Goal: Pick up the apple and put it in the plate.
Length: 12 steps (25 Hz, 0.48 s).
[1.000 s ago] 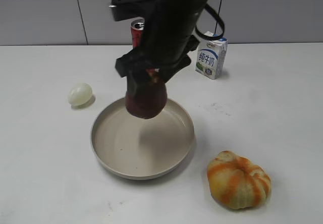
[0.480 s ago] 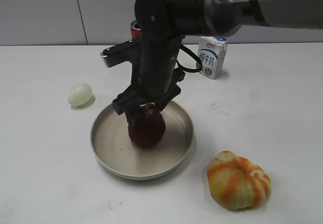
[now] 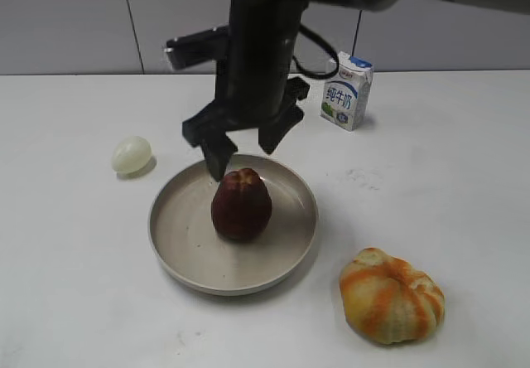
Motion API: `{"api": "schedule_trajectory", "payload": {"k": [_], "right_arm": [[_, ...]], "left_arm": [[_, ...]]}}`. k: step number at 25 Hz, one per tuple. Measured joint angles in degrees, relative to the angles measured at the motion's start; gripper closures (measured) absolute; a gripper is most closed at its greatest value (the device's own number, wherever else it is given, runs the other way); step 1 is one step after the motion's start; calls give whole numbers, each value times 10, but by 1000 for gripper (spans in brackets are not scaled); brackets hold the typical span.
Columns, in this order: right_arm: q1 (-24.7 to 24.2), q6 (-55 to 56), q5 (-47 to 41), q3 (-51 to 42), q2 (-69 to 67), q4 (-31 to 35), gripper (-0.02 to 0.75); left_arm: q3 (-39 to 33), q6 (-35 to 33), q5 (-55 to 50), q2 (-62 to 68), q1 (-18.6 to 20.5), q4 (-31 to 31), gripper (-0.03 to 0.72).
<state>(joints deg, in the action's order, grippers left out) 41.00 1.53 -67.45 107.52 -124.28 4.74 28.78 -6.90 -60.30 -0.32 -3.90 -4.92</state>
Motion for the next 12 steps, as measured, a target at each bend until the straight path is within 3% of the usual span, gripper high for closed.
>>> {"api": "schedule_trajectory", "payload": {"k": [5,12], "right_arm": [[-57,0,-14,82,5,-1,97],[-188,0,-17,71,42,-1,125]], "left_arm": [[0,0,0,0,0,0,197],[0,0,0,0,0,0,197]]}}
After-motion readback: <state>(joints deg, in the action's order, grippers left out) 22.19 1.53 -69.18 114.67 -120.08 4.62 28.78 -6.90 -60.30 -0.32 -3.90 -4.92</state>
